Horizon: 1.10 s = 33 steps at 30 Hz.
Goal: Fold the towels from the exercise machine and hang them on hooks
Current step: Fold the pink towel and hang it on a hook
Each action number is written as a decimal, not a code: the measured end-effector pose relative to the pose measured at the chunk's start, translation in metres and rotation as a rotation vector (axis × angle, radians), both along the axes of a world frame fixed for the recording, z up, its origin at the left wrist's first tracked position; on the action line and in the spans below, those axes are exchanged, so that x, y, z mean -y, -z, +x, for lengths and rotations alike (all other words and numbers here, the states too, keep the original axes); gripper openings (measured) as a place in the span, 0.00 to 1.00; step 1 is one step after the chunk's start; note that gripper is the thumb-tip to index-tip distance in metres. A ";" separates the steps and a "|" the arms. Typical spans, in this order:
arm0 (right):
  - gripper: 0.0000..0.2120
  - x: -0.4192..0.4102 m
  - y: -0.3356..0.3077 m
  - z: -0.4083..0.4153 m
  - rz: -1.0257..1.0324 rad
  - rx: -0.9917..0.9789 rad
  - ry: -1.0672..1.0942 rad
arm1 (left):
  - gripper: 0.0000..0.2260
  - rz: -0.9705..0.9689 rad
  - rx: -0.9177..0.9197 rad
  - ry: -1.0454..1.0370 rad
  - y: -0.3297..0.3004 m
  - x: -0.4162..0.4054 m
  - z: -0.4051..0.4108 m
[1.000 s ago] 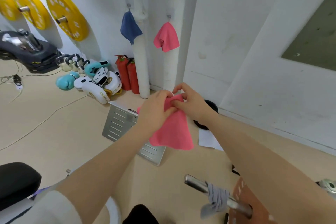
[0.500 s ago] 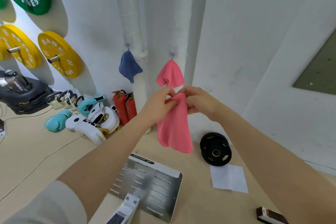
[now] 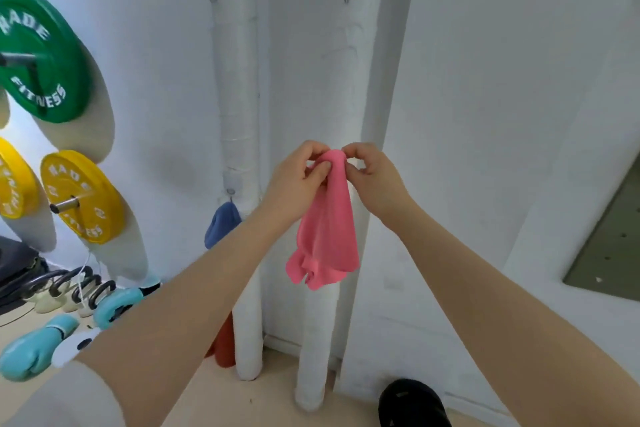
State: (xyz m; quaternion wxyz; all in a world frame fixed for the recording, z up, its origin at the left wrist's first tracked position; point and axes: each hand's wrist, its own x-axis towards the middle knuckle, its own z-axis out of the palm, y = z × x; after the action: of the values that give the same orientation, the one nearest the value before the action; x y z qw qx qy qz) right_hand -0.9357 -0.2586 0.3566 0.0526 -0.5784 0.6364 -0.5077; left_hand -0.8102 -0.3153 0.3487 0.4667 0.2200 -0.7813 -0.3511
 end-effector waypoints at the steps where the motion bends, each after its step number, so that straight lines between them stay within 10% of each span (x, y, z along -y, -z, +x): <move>1: 0.07 0.012 -0.013 -0.005 -0.028 0.005 0.000 | 0.05 -0.022 -0.033 -0.025 -0.014 0.011 -0.010; 19: 0.11 0.202 -0.226 -0.126 -0.398 -0.382 0.230 | 0.08 -0.576 -0.144 -0.466 -0.228 0.204 -0.157; 26: 0.10 0.253 -0.242 -0.156 -0.336 -0.337 0.247 | 0.09 -0.410 0.028 -0.428 -0.232 0.264 -0.182; 33: 0.08 0.266 -0.201 -0.156 -0.408 -0.265 0.323 | 0.06 -0.100 -0.221 -0.111 -0.192 0.267 -0.186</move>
State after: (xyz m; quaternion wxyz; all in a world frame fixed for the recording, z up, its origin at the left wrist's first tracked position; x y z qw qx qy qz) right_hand -1.0914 -0.5248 0.5577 -0.2299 -0.5294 0.6065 -0.5469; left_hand -0.9960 -0.5825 0.5403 0.5790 0.1995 -0.7283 -0.3073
